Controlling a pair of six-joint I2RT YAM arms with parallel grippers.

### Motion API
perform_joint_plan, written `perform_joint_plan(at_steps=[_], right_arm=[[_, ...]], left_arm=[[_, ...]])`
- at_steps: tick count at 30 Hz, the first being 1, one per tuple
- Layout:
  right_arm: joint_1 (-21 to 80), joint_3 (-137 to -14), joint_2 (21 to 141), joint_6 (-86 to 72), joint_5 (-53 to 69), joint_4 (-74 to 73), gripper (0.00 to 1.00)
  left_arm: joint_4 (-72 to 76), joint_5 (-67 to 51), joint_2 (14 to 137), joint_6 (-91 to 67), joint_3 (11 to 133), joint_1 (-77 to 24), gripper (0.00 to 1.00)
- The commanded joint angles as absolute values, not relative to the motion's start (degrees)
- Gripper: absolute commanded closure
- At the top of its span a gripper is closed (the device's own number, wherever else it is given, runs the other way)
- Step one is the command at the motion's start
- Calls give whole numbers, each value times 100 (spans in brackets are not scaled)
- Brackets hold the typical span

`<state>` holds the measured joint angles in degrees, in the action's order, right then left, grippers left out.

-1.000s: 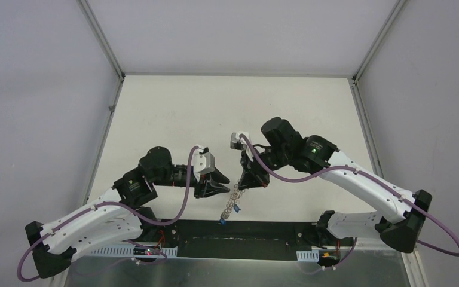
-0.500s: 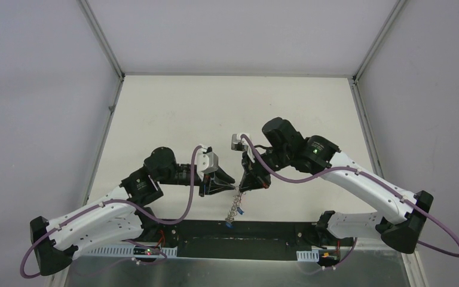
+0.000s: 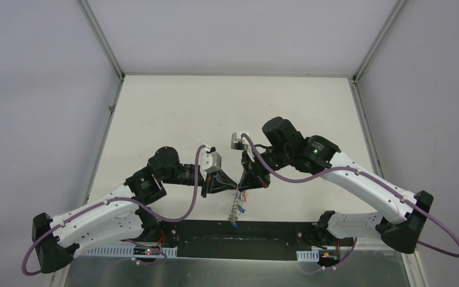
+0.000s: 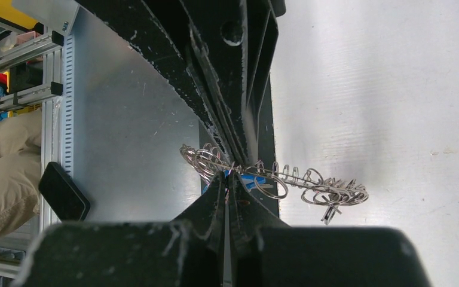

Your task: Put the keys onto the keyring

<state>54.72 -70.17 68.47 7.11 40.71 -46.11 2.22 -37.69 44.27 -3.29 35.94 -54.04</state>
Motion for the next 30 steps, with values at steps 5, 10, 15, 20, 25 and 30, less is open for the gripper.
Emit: perform_joint_plan(at_steps=[5,10,15,20,25,30], right_arm=[[5484,-7130,6601,623,4165,-4195,100],[5484,-7044,6510,583,3736,-4124,88],[5484,-6387,5799,81,2884,-3103,45],[5488,-5379,4817,-179,2619,-1617,35],[5487,-4765,4373,-598,2587,-571,33],[5486,-4713,4464,-613,2983,-140,45]], left_arm=[[483,-3959,4420,-359,3553,-5440,100],[467,-3733,4230,-443,3515,-5446,100],[536,-2981,3809,-795,3400,-5448,100],[1025,-2585,3507,-1252,3260,-5446,100],[2248,-2602,3358,-1502,2934,-5441,100],[2884,-2817,3446,-1641,2868,-5445,100]])
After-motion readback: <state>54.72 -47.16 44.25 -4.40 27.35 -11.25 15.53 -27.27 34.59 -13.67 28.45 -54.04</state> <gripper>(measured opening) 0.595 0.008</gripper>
